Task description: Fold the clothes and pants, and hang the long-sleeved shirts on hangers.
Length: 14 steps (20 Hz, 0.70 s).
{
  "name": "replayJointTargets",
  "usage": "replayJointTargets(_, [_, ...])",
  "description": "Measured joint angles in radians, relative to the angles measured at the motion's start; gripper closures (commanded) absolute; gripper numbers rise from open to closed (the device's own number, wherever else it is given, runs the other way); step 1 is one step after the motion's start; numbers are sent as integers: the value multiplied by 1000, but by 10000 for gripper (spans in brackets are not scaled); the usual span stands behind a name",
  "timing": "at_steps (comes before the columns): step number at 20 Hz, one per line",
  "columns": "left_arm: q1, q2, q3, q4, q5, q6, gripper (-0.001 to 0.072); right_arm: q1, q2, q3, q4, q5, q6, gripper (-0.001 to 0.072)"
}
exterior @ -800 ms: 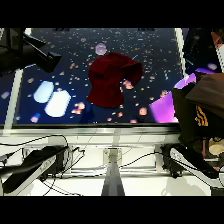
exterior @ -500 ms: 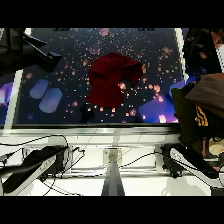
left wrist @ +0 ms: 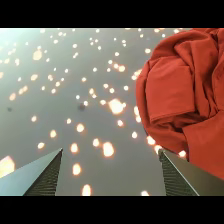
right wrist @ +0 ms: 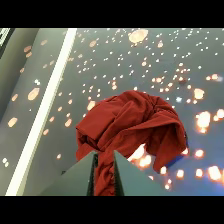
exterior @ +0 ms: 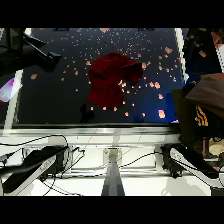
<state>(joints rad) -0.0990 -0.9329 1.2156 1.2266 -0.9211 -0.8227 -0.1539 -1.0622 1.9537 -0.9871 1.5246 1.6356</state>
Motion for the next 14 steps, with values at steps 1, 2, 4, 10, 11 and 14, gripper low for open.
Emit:
replayJointTargets(1, [0, 0, 0, 0, 0, 0, 9, 0, 0, 0, 0, 0, 0, 587])
replayJointTargets(2, [0, 0, 0, 0, 0, 0, 9, 0, 0, 0, 0, 0, 0, 587])
replayJointTargets(4, [0, 0, 0, -7, 1, 0, 9, 0, 0, 0, 0, 0, 0, 587])
replayJointTargets(10, [0, -34, -2, -141, 0, -7, 12, 1, -2, -1, -87, -31, -64, 637])
replayJointTargets(11, [0, -51, -3, -152, -15, -13, 26, 1, -2, -5, -139, -28, -79, 698])
replayJointTargets(14, [0, -125, -3, -165, -72, -79, 171, 1, -3, -44, -261, -10, -103, 698])
